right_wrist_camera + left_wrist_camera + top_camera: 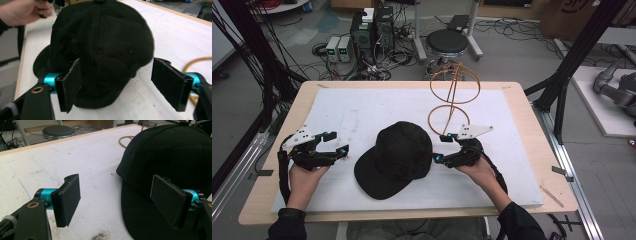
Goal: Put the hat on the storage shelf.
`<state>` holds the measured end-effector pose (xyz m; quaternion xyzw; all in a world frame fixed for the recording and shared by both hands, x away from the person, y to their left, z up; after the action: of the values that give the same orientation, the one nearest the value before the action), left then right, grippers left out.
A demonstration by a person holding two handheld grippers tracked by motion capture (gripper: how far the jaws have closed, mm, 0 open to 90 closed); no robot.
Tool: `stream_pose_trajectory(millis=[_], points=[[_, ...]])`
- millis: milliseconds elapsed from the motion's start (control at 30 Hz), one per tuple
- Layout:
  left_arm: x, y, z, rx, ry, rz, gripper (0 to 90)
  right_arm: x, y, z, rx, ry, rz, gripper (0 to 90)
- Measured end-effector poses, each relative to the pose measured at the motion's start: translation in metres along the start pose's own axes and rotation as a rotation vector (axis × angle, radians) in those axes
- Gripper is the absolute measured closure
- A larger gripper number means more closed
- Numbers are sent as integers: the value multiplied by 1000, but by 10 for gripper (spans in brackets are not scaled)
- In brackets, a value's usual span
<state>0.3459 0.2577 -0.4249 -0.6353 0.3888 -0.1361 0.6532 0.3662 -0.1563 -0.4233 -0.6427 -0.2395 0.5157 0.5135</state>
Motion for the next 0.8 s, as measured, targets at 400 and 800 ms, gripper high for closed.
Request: stream_pose_trajectory(millis=[400, 800], points=[[-1, 3, 2, -4, -13, 13, 241, 25, -3, 20, -61, 21, 49, 370], [-1, 4, 2, -9, -11, 18, 243, 27, -5, 22, -113, 8, 52, 740]])
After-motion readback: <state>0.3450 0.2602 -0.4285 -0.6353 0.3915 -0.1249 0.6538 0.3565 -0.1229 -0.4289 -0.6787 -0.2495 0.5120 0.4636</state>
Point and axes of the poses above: each handheld gripper's, and its own axes: x roughly forward along the jaws, y roughly out of its underside, z roughly to its left, the point moved 4 cm from there along x, roughly forward along the jaws, and after that the axes turned 1 degree about -x, right-handed, at the moved point
